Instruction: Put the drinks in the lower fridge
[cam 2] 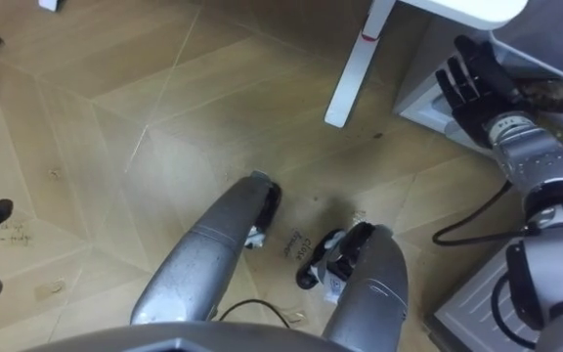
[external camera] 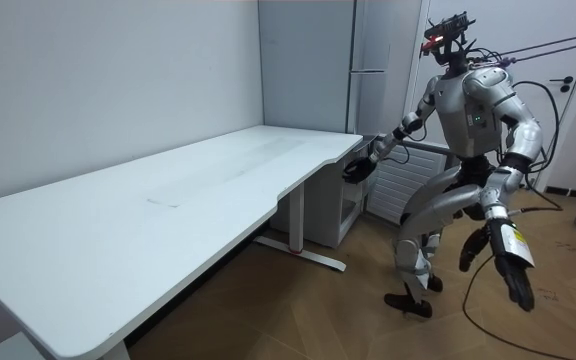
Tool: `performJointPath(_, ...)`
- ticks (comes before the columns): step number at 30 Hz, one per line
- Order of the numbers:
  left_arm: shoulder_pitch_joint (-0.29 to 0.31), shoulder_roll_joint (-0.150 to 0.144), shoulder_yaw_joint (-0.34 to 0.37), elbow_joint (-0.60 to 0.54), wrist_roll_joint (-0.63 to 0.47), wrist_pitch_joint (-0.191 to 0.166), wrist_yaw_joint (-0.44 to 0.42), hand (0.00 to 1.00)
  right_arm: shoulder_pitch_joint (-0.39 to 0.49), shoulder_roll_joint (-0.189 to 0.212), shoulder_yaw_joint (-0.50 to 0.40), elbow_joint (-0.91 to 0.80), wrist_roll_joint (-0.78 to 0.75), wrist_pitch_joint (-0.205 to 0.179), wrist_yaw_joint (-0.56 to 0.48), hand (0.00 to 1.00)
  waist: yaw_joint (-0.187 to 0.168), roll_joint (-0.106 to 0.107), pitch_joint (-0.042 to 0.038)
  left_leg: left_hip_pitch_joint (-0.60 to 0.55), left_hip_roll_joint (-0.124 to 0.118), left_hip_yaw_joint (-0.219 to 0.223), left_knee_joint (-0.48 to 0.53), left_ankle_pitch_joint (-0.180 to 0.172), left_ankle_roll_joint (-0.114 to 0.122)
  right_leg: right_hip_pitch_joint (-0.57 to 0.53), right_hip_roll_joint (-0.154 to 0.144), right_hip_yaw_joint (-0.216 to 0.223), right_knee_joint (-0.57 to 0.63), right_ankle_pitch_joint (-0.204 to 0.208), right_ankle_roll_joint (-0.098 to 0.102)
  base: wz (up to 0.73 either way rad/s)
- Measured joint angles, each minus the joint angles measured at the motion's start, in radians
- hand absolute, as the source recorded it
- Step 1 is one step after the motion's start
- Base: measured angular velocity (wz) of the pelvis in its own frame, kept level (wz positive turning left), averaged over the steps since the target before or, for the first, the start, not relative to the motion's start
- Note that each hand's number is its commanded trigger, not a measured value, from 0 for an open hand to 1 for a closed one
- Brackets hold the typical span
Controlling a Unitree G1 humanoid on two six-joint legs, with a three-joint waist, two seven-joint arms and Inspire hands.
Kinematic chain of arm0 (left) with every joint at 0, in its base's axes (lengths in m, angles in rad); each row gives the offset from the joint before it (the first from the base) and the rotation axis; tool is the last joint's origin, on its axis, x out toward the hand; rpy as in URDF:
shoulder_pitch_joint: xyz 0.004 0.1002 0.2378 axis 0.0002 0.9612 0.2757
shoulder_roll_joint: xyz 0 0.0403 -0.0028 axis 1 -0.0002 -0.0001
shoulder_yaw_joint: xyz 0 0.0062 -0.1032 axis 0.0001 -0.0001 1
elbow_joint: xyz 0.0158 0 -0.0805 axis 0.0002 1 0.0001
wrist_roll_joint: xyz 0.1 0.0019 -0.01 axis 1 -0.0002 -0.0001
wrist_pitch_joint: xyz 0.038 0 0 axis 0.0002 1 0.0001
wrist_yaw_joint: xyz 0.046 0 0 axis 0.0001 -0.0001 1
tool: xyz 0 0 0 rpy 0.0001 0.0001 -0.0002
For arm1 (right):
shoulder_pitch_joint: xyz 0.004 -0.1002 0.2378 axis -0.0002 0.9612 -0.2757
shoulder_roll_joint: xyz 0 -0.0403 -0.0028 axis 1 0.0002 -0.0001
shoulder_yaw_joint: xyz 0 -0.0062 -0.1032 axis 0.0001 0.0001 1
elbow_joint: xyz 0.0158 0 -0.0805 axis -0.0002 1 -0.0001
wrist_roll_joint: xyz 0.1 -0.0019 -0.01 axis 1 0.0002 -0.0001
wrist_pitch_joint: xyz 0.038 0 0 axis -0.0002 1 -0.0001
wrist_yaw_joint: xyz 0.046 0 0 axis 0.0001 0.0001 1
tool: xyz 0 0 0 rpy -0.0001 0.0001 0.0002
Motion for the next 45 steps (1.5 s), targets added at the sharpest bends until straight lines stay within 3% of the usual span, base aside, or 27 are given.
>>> performJointPath(10, 0.01, 0.0, 0.0, 0.004, -0.001, 0.009, -0.069, 0.0, 0.006, -0.014, 0.001, 0.002, -0.034, 0.0, 0.02, 0.0, 0.009, 0.009, -0.0054, 0.007, 0.001, 0.009, -0.002, -0.002, 0.005, 0.003, 0.012, 0.011, -0.005, 0.006, 0.007, -0.03)
performJointPath(17, 0.013, -0.001, -0.001, 0.011, 0.001, 0.034, -0.112, 0.0, 0.038, -0.015, 0.002, 0.005, -0.077, 0.002, 0.049, 0.0, 0.011, 0.037, -0.016, 0.097, 0.018, 0.027, -0.048, -0.005, 0.013, 0.081, 0.022, 0.018, -0.057, 0.018, 0.021, -0.08)
performJointPath(21, 0.019, -0.011, -0.004, 0.034, 0.04, 0.038, -0.139, 0.0, 0.052, -0.015, 0.003, 0.003, -0.122, 0.003, 0.06, 0.0, 0.007, 0.05, -0.0189, 0.154, 0.027, 0.038, -0.074, -0.006, 0.021, 0.136, 0.026, 0.016, -0.089, 0.031, 0.016, -0.12)
performJointPath(24, 0.042, -0.017, -0.009, 0.061, 0.041, 0.038, -0.167, 0.0, 0.094, -0.015, 0.002, -0.044, -0.145, 0.002, 0.061, 0.0, -0.014, 0.052, -0.0204, 0.223, 0.034, 0.045, -0.123, -0.005, 0.026, 0.199, 0.029, 0.018, -0.139, 0.04, 0.028, -0.07)
performJointPath(28, 0.063, -0.027, -0.009, 0.125, 0.038, 0.039, -0.206, 0.0, 0.151, -0.015, 0.002, -0.114, -0.215, 0.001, 0.091, 0.0, -0.042, 0.053, -0.0218, 0.298, 0.036, 0.054, -0.171, -0.003, 0.03, 0.271, 0.033, 0.016, -0.187, 0.05, 0.029, -0.04)
performJointPath(31, 0.067, -0.049, -0.008, 0.164, 0.038, 0.038, -0.241, 0.0, 0.188, -0.014, 0.005, -0.155, -0.272, 0.0, 0.11, 0.0, -0.049, 0.055, -0.0233, 0.356, 0.041, 0.065, -0.212, -0.002, 0.031, 0.319, 0.047, 0.025, -0.229, 0.06, 0.036, -0.11)
performJointPath(34, 0.073, -0.067, -0.024, 0.191, 0.038, 0.039, -0.277, 0.0, 0.242, -0.013, 0.024, -0.176, -0.28, -0.009, 0.144, 0.0, -0.054, 0.056, -0.0303, 0.413, 0.058, 0.08, -0.254, -0.001, 0.033, 0.377, 0.06, 0.022, -0.286, 0.075, 0.043, -0.06)
performJointPath(37, 0.09, -0.085, -0.035, 0.233, 0.037, 0.041, -0.313, 0.0, 0.32, -0.012, 0.023, -0.247, -0.34, -0.023, 0.186, 0.0, -0.091, 0.06, -0.0372, 0.489, 0.077, 0.106, -0.306, -0.002, 0.034, 0.454, 0.083, 0.02, -0.351, 0.085, 0.056, -0.02)
performJointPath(38, 0.098, -0.096, -0.034, 0.243, 0.038, 0.044, -0.323, 0.0, 0.353, -0.006, 0.02, -0.268, -0.364, -0.035, 0.199, 0.0, -0.098, 0.065, -0.0462, 0.52, 0.095, 0.122, -0.329, -0.002, 0.034, 0.487, 0.102, 0.028, -0.393, 0.098, 0.061, -0.17)
performJointPath(39, 0.112, -0.101, -0.034, 0.245, 0.039, 0.044, -0.334, 0.0, 0.369, 0.002, 0.013, -0.274, -0.375, -0.042, 0.209, 0.0, -0.101, 0.066, -0.0502, 0.538, 0.103, 0.128, -0.343, -0.002, 0.034, 0.508, 0.108, 0.029, -0.418, 0.108, 0.059, -0.3)
performJointPath(41, 0.125, -0.117, -0.033, 0.252, 0.048, 0.044, -0.368, 0.0, 0.423, 0.024, -0.011, -0.291, -0.39, -0.056, 0.234, 0.0, -0.113, 0.061, -0.0588, 0.606, 0.113, 0.142, -0.398, 0.002, 0.029, 0.575, 0.126, 0.031, -0.484, 0.132, 0.058, -0.31)
performJointPath(45, 0.13, -0.135, -0.031, 0.295, 0.057, 0.046, -0.423, 0.0, 0.481, 0.054, -0.016, -0.301, -0.441, -0.069, 0.278, 0.0, -0.141, 0.045, -0.0686, 0.706, 0.124, 0.177, -0.474, 0.006, 0.024, 0.66, 0.152, 0.056, -0.568, 0.155, 0.065, -0.26)
